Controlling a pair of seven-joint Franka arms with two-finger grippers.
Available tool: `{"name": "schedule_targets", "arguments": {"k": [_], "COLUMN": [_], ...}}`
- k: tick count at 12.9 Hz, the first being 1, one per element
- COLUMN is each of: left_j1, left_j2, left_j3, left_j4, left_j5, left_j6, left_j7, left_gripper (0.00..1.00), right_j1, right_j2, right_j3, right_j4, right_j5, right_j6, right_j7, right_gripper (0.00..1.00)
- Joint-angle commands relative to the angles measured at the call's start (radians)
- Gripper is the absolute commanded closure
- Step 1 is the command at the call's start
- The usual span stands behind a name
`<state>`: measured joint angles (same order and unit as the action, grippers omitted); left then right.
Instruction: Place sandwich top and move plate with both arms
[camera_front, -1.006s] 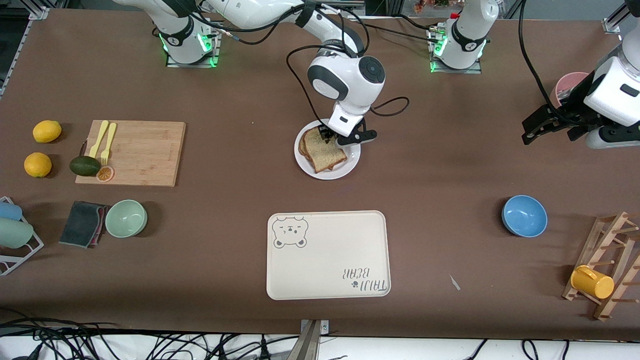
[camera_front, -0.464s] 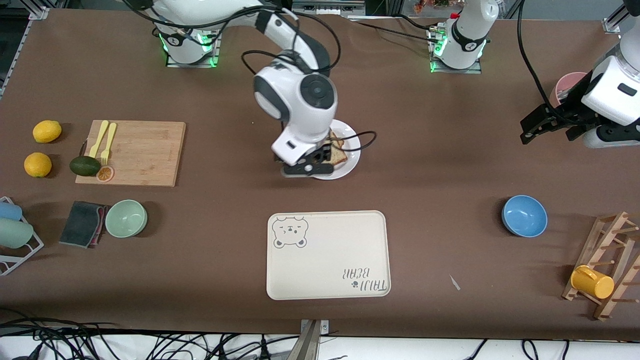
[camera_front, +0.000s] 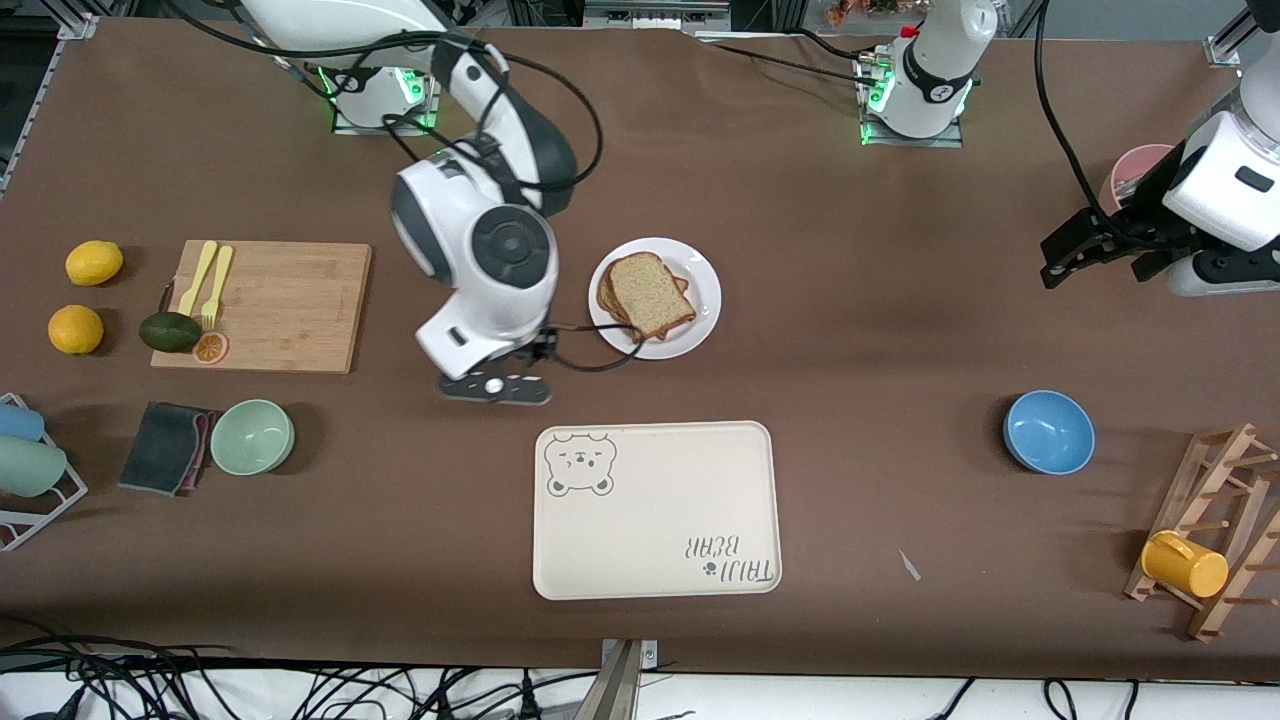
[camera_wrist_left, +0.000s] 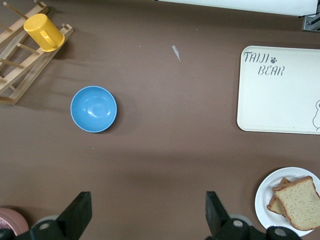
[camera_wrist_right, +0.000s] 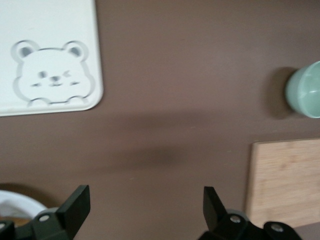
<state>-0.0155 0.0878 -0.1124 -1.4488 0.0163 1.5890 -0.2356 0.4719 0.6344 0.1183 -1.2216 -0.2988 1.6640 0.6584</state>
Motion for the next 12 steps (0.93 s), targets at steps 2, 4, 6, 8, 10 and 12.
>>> {"name": "schedule_targets", "arguments": {"k": [2,4,6,8,10,12], "left_j1": [0.009,0.011,0.008,0.008,0.008,0.011], "left_j2": [0.01,0.012,0.023,0.024,0.027,0.04], "left_j3": [0.006,0.013,0.011,0.011,0.013,0.008], "left_j4": [0.019,0.021,0.021,0.021,0.021,0.01], "left_j5": [-0.006,-0.004,0.019,0.034,0.034,0.071], "left_j6": [-0.021,-0.021,-0.018,-0.015,-0.012,-0.004], "left_j7": [-0.002,-0.005,-0.002,0.001,-0.008,-0.027], "left_gripper": [0.0,0.0,0.0,0.0,0.0,0.0], "right_j1": [-0.048,-0.078,-0.076,-0.075,-0.073,-0.075], "right_j2": [-0.103,-0.156,-0.18,-0.203,-0.272,-0.286], "right_j3": [-0.064,-0.119,-0.182,-0.222,-0.279,-0.325], "right_j4": [-0.056,-0.056,-0.05,-0.059,-0.119,-0.127], "right_j5": [0.149,0.243,0.262,0.297,0.305,0.337], "right_j6": [-0.015,-0.045,-0.079,-0.084,-0.081,-0.084], "right_j7": [-0.06,-0.106,-0.189,-0.249,-0.25,-0.298], "right_gripper": [0.0,0.0,0.0,0.0,0.0,0.0]}}
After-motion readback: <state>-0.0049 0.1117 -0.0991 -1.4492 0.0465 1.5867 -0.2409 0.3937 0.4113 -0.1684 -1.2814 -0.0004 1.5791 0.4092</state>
